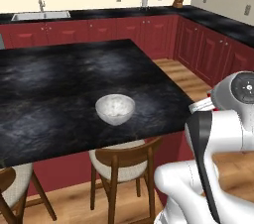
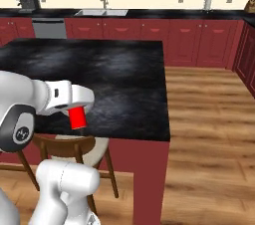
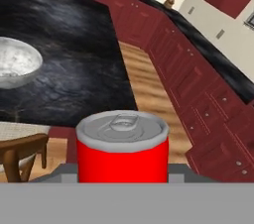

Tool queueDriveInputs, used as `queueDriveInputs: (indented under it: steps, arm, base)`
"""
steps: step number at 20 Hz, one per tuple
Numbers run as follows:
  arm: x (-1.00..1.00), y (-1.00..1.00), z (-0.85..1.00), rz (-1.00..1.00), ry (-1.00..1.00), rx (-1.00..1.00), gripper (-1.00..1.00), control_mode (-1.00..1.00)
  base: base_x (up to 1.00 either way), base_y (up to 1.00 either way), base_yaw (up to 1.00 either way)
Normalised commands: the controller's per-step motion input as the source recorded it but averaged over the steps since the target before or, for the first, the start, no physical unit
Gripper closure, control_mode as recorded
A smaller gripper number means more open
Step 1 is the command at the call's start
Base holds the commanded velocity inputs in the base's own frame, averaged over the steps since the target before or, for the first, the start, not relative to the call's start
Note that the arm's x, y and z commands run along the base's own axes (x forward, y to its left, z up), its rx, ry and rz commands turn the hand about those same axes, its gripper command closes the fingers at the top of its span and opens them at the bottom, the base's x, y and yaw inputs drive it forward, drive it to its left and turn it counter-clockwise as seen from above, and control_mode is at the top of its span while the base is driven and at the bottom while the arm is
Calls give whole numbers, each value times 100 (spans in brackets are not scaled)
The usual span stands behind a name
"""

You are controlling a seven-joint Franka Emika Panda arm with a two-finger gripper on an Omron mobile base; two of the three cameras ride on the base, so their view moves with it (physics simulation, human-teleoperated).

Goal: Open the fridge, grab two sodas, and place both sodas inside the bowl with ice on the dining counter.

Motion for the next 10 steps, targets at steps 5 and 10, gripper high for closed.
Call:
queueDriveInputs:
  steps: [5, 10]
  arm:
    - [20, 4, -4, 5, 1, 0, 100, -100]
    - [100, 33, -27, 25, 11, 0, 100, -100]
  base:
    - [64, 12, 18]
    - [0, 0, 0]
